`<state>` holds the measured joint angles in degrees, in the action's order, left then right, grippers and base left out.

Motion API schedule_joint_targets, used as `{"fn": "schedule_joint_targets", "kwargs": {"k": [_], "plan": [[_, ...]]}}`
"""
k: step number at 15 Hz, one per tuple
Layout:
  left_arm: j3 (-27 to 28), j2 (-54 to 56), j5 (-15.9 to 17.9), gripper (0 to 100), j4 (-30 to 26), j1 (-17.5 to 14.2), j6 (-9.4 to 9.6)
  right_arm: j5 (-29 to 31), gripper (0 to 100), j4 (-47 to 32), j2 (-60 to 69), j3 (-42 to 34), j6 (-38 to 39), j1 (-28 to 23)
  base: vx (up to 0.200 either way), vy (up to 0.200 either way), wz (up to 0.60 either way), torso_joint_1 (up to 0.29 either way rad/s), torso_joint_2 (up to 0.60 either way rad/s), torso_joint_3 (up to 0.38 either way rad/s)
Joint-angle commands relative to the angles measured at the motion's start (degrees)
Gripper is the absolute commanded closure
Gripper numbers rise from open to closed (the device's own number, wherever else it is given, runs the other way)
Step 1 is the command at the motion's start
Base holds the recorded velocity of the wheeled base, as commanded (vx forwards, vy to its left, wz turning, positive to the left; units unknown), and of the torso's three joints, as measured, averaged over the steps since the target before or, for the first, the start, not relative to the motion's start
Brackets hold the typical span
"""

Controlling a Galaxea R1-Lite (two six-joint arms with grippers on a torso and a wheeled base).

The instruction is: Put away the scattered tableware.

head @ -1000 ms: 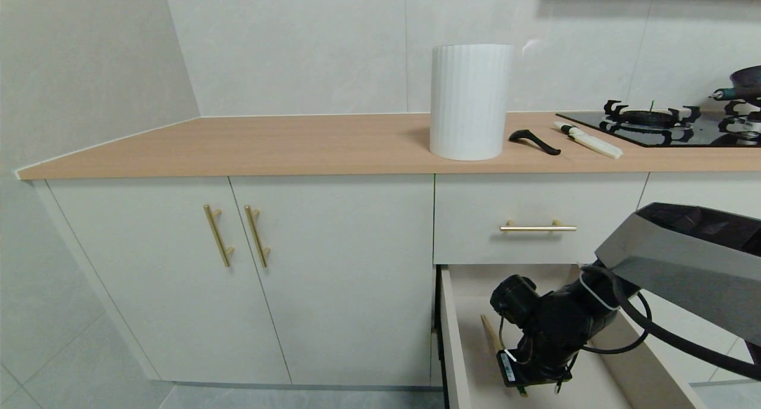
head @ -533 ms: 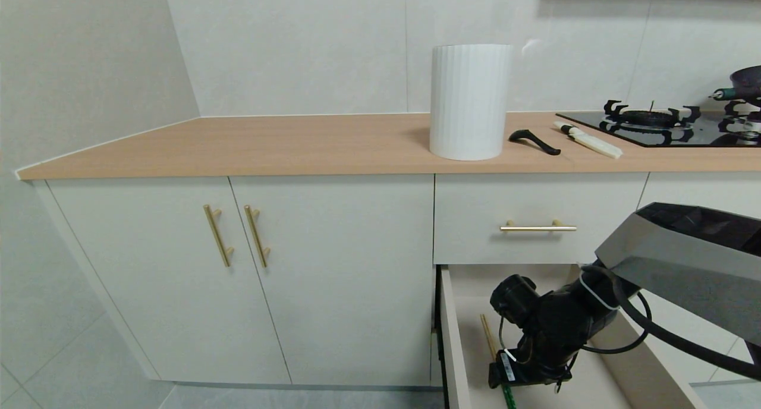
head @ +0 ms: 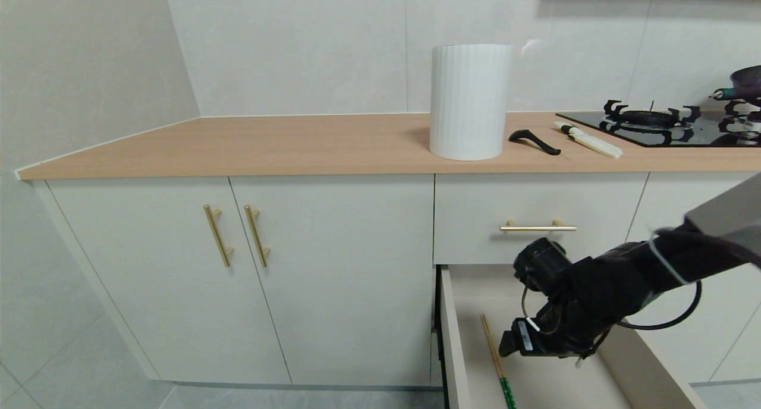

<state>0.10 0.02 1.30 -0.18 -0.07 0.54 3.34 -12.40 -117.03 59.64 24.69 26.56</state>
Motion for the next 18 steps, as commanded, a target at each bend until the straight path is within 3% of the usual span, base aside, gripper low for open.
{"fn": "schedule_joint_targets", "kwargs": {"k": [1, 7, 12, 18], "plan": [[0.0, 0.0, 0.0, 0, 0.0, 0.0, -0.01, -0.2, 0, -3.3, 17.2, 0.0, -2.4, -3.8, 0.000, 0.000, 0.00, 0.000, 0.00, 0.000], [0.0, 0.0, 0.0, 0, 0.0, 0.0, -0.01, -0.2, 0, -3.3, 34.2, 0.0, -8.9, -11.2, 0.000, 0.000, 0.00, 0.000, 0.00, 0.000], [0.0, 0.0, 0.0, 0, 0.0, 0.0, -0.01, -0.2, 0, -3.2, 39.2, -1.6, -13.2, -11.4, 0.000, 0.000, 0.00, 0.009, -0.04, -0.029], [0.0, 0.0, 0.0, 0, 0.0, 0.0, -0.01, -0.2, 0, -2.9, 38.7, -2.5, -13.5, -10.9, 0.000, 0.000, 0.00, 0.115, -0.38, -0.276]]}}
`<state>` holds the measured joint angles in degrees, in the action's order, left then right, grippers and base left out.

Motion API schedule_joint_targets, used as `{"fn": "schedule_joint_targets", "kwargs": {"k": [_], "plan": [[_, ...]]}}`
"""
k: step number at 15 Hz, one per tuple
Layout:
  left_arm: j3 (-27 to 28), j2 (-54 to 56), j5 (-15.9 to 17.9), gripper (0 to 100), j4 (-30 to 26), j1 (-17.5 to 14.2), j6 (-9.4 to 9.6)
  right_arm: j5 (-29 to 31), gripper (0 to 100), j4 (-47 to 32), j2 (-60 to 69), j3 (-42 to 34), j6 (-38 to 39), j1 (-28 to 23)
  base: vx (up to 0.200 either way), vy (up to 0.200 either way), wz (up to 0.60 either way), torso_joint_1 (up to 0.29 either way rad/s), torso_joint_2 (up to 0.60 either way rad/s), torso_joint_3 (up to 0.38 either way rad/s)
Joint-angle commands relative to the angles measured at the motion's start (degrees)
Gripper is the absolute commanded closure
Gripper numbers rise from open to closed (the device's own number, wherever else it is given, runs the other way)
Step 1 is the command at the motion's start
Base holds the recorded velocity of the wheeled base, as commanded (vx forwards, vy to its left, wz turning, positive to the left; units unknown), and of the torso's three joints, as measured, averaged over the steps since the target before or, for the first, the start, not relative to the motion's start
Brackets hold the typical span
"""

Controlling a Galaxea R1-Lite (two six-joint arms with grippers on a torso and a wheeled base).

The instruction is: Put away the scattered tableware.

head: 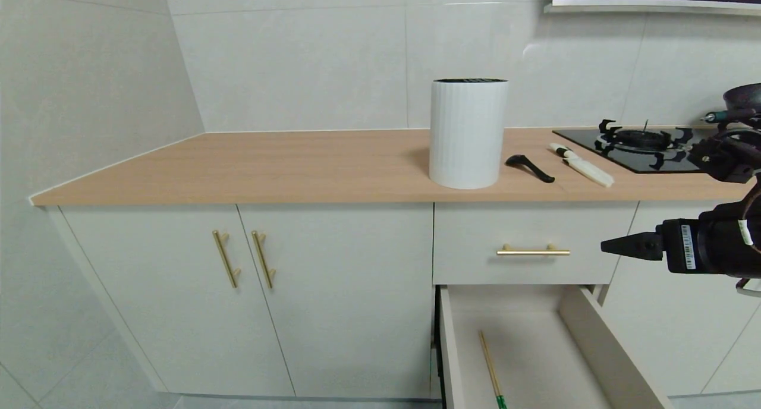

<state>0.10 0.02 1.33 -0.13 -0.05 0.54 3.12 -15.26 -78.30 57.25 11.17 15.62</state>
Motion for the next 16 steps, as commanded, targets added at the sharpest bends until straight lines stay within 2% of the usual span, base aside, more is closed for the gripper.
{"fn": "schedule_joint_targets", "kwargs": {"k": [1, 11, 13, 14, 16], "plan": [[0.0, 0.0, 0.0, 0, 0.0, 0.0, -0.01, 0.0, 0, 0.0, 0.0, -0.1, 0.0, 0.1, 0.000, 0.000, 0.00, 0.183, -0.48, -0.300], [0.0, 0.0, 0.0, 0, 0.0, 0.0, -0.01, 0.2, 0, 0.7, -0.5, -0.8, -1.6, 1.0, 0.000, 0.000, 0.00, 0.172, -0.43, -0.253], [0.0, 0.0, 0.0, 0, 0.0, 0.0, -0.01, 0.5, 0, 5.0, -2.6, -0.8, -2.3, 0.8, 0.000, 0.000, 0.00, 0.041, -0.09, -0.049], [0.0, 0.0, 0.0, 0, 0.0, 0.0, -0.01, 0.3, 0, 10.5, -5.9, -0.1, -4.0, -0.9, 0.000, 0.000, 0.00, 0.000, 0.00, 0.000], [0.0, 0.0, 0.0, 0, 0.0, 0.0, -0.01, -1.1, 0, 16.8, -11.5, 2.3, -5.6, -4.3, 0.000, 0.000, 0.00, 0.000, 0.00, 0.000]]}}
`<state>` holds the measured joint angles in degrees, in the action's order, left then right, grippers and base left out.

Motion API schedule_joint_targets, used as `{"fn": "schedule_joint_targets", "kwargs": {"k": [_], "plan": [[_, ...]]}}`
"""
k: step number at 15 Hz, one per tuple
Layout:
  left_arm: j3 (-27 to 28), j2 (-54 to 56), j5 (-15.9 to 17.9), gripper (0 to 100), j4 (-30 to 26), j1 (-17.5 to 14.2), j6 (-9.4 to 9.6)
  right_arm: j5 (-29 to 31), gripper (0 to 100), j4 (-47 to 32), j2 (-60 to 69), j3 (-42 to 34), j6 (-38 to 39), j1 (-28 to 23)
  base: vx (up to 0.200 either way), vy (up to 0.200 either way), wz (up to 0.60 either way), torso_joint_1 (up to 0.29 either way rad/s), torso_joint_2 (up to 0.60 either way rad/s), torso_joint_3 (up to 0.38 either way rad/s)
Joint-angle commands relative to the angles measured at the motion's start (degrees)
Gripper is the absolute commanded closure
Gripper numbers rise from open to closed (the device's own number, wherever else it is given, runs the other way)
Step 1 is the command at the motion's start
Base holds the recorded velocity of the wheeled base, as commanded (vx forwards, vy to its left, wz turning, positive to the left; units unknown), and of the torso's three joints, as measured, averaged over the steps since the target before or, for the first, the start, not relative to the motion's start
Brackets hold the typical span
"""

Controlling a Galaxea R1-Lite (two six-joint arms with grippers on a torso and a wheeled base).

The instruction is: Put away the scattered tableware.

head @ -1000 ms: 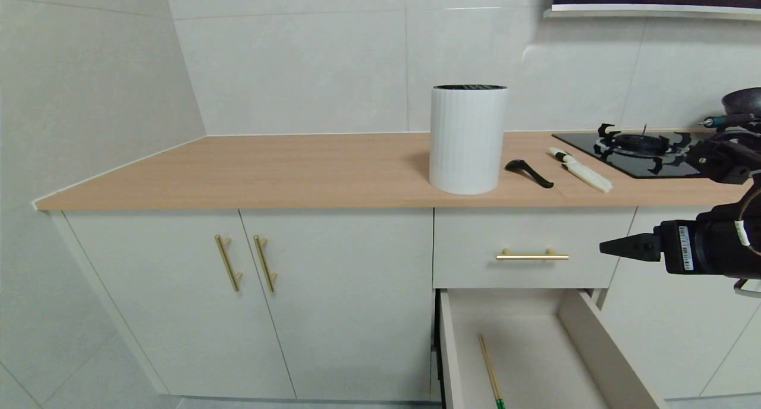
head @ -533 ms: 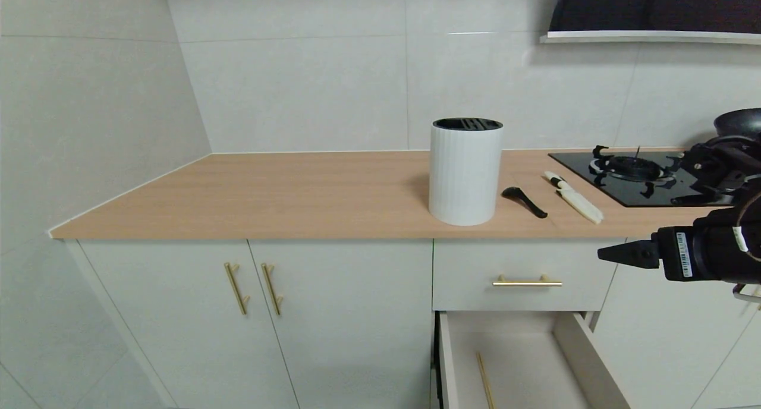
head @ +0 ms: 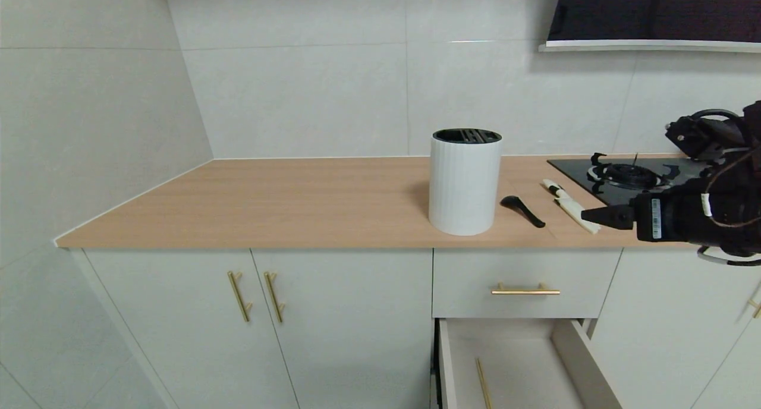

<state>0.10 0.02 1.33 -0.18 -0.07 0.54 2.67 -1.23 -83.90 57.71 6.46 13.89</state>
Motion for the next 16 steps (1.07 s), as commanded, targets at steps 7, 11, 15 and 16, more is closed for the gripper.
{"fn": "schedule_joint_targets", "kwargs": {"k": [7, 11, 15, 16], "plan": [[0.0, 0.0, 0.0, 0, 0.0, 0.0, -0.01, -9.0, 0, 4.4, -30.8, 25.2, -8.5, -7.4, 0.000, 0.000, 0.00, 0.000, 0.00, 0.000], [0.0, 0.0, 0.0, 0, 0.0, 0.0, -0.01, -12.2, 0, 6.9, -38.4, 27.7, -9.6, -9.2, 0.000, 0.000, 0.00, 0.000, 0.00, 0.000], [0.0, 0.0, 0.0, 0, 0.0, 0.0, -0.01, -13.9, 0, 8.9, -41.9, 28.3, -11.6, -9.1, 0.000, 0.000, 0.00, 0.000, 0.00, 0.000], [0.0, 0.0, 0.0, 0, 0.0, 0.0, -0.01, -13.9, 0, 11.1, -42.8, 28.3, -11.6, -9.1, 0.000, 0.000, 0.00, 0.000, 0.00, 0.000]]}}
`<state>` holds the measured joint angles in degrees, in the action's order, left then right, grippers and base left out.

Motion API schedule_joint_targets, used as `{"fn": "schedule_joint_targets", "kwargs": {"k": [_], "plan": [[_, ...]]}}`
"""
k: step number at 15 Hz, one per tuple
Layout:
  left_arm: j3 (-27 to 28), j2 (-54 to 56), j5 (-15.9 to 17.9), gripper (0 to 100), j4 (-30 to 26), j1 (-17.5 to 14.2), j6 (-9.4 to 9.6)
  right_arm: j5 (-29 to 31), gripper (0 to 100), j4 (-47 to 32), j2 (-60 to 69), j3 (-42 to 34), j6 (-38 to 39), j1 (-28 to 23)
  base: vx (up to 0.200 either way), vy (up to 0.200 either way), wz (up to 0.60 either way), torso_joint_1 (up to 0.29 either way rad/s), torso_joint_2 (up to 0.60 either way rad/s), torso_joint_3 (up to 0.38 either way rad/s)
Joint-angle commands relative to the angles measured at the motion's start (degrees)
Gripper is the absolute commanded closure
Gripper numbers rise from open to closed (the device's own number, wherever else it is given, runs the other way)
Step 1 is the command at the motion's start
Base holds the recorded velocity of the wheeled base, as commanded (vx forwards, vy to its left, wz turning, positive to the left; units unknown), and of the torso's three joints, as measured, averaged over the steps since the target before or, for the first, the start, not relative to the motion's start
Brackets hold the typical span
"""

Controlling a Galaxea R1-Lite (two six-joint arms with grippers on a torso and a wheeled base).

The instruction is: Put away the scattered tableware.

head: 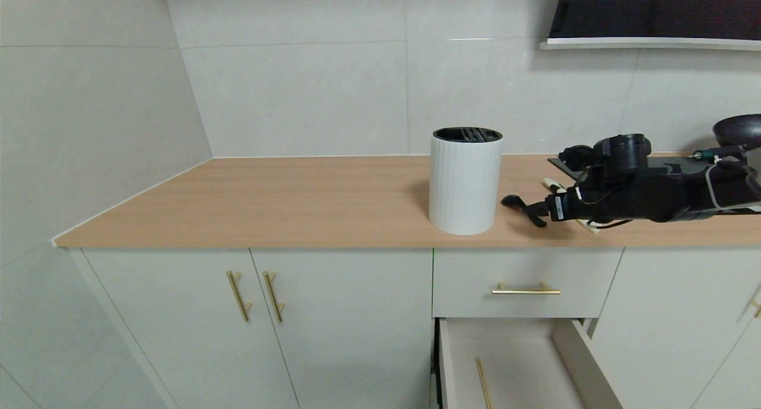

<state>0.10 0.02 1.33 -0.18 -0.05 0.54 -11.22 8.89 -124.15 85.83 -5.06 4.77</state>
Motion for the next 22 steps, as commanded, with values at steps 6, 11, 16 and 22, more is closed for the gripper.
{"fn": "schedule_joint_targets", "kwargs": {"k": [6, 11, 16, 22], "plan": [[0.0, 0.0, 0.0, 0, 0.0, 0.0, -0.01, 0.1, 0, 7.1, -7.5, 3.2, 0.3, -0.3, 0.000, 0.000, 0.00, 0.000, 0.00, 0.000], [0.0, 0.0, 0.0, 0, 0.0, 0.0, -0.01, 0.2, 0, 7.2, -9.8, 4.5, 0.2, -0.4, 0.000, 0.000, 0.00, 0.000, 0.00, 0.000], [0.0, 0.0, 0.0, 0, 0.0, 0.0, -0.01, 0.7, 0, 7.1, -10.8, 5.3, 0.2, -0.4, 0.000, 0.000, 0.00, 0.000, 0.00, 0.000], [0.0, 0.0, 0.0, 0, 0.0, 0.0, -0.01, 2.0, 100, 7.2, -12.5, 5.9, 0.0, -0.2, 0.000, 0.000, 0.00, 0.000, 0.00, 0.000]]}}
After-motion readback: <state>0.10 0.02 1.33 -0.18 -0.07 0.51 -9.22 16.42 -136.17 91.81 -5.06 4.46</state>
